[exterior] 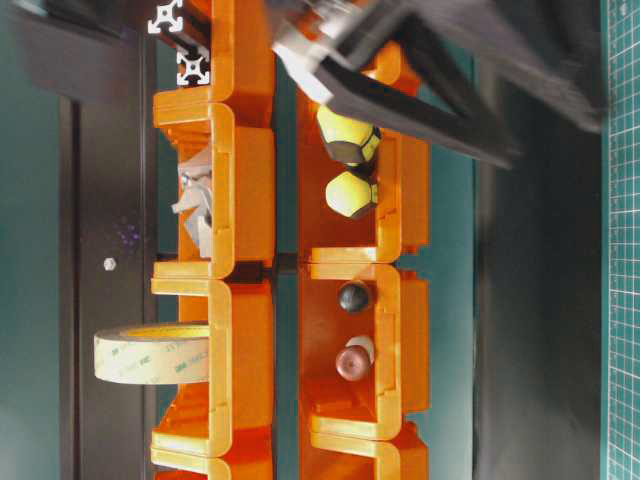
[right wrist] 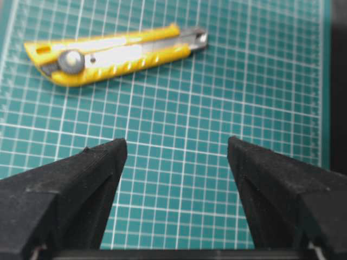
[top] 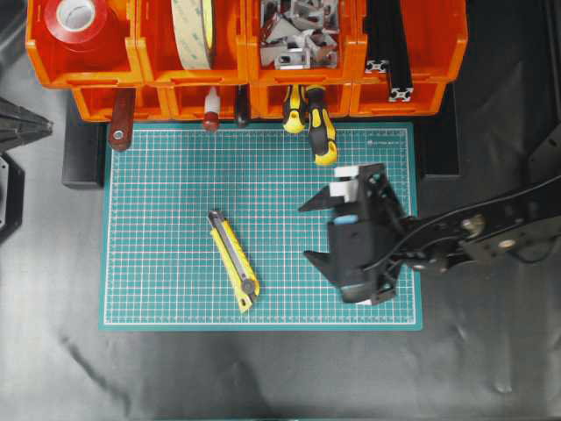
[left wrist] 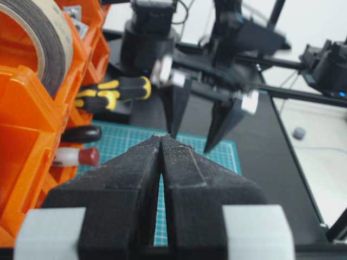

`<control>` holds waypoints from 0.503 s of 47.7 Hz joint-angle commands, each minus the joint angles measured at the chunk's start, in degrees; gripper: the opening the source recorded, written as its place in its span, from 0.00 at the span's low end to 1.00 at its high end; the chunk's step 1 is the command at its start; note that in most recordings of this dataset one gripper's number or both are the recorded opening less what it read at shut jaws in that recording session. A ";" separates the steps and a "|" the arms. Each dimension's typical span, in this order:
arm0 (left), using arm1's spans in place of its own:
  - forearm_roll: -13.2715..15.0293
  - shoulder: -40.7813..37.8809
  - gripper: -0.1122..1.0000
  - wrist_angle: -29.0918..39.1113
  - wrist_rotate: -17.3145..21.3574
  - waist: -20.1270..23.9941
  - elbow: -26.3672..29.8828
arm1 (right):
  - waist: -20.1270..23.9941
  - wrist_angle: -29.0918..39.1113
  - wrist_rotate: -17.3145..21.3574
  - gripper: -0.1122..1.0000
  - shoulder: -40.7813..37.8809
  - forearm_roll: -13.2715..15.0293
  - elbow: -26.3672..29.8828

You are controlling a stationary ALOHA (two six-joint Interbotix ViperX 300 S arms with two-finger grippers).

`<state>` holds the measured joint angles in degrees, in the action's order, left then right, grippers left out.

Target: Pick cutter from container rack with right arm.

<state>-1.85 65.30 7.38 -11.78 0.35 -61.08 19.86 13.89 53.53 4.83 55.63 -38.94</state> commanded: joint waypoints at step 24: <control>-0.18 0.09 0.10 0.35 -0.18 0.09 0.62 | 1.93 -0.97 7.29 0.75 16.35 -0.09 -6.06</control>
<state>-1.85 65.92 7.65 -11.78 0.26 -61.08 21.53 13.54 59.94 18.72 55.55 -44.74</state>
